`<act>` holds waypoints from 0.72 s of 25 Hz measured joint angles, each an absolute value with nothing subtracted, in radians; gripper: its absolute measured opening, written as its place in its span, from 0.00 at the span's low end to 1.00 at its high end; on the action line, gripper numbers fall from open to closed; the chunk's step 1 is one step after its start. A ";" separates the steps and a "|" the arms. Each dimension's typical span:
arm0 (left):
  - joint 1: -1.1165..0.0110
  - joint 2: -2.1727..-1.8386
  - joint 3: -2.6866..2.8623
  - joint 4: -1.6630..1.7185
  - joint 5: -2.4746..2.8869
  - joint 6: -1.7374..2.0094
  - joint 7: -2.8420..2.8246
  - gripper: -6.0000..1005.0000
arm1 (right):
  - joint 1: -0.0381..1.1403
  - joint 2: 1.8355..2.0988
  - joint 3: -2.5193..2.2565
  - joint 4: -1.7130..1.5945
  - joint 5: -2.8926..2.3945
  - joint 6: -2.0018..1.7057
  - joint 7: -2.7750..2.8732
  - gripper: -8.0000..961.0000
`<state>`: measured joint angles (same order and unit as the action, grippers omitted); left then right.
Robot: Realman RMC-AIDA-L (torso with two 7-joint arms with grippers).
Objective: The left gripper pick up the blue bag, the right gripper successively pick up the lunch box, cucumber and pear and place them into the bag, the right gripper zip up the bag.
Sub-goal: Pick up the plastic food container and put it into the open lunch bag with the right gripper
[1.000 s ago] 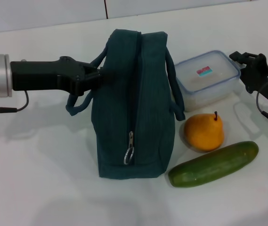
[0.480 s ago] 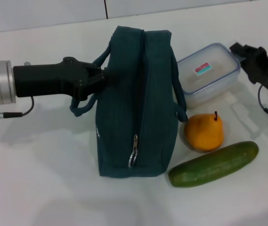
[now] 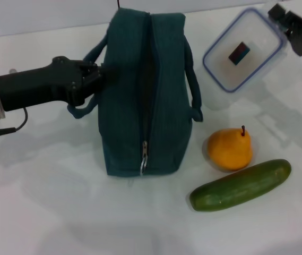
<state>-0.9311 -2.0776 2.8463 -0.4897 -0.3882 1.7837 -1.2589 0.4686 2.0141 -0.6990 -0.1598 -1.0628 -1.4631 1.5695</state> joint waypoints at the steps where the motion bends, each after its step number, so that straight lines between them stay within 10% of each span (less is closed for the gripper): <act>1: -0.928 -2.078 2.846 -0.492 -0.400 1.783 -1.259 0.05 | 0.469 2.014 -0.696 -0.170 -1.061 -1.474 1.571 0.11; 18: -0.949 -2.082 2.847 -0.488 -0.370 1.736 -1.268 0.05 | 0.676 2.016 -0.700 -0.258 -1.033 -1.634 1.727 0.13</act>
